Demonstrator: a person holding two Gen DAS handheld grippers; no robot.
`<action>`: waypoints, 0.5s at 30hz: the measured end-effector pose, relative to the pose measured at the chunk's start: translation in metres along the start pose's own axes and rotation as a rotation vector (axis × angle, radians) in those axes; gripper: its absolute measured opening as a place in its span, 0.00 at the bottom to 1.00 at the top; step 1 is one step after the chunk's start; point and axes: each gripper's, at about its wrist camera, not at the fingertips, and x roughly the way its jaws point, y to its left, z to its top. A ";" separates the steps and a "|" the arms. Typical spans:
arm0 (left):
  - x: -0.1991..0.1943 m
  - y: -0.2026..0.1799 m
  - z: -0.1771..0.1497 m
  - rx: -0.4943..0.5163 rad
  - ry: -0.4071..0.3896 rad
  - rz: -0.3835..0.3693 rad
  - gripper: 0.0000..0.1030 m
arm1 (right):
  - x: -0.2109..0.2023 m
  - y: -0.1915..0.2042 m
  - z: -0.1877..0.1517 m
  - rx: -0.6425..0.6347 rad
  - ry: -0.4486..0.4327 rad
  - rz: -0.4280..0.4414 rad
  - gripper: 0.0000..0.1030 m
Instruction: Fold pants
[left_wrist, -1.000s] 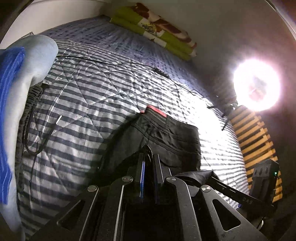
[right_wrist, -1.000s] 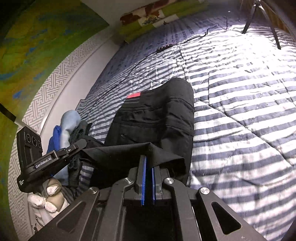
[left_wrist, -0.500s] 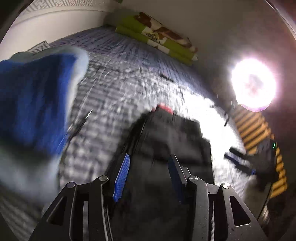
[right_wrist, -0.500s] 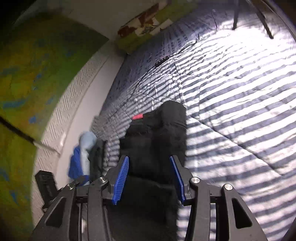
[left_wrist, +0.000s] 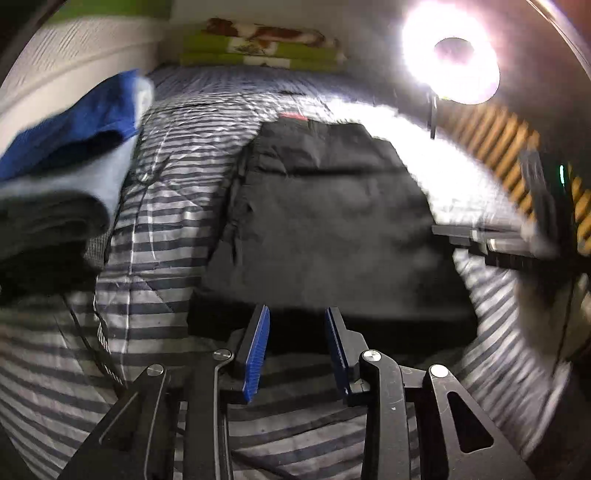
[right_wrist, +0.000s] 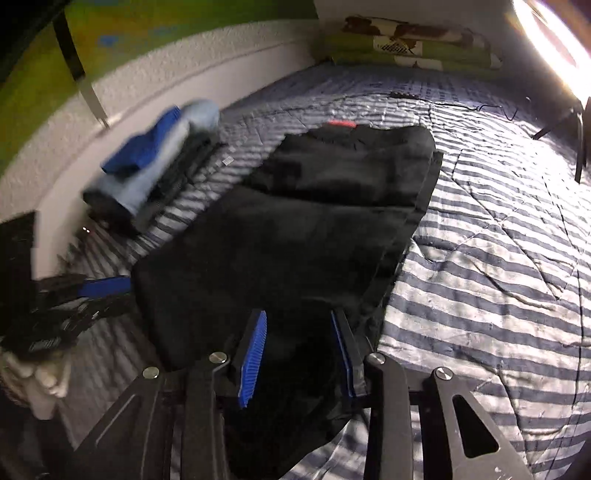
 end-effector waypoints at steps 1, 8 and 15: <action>0.010 0.001 -0.001 -0.013 0.029 0.026 0.33 | 0.010 0.000 -0.001 -0.013 0.014 -0.034 0.27; 0.007 0.009 -0.001 -0.098 0.043 -0.028 0.31 | -0.006 -0.002 -0.012 0.002 -0.009 -0.068 0.24; 0.022 -0.017 0.006 -0.019 0.067 -0.002 0.31 | -0.032 0.053 -0.054 -0.166 0.012 -0.003 0.24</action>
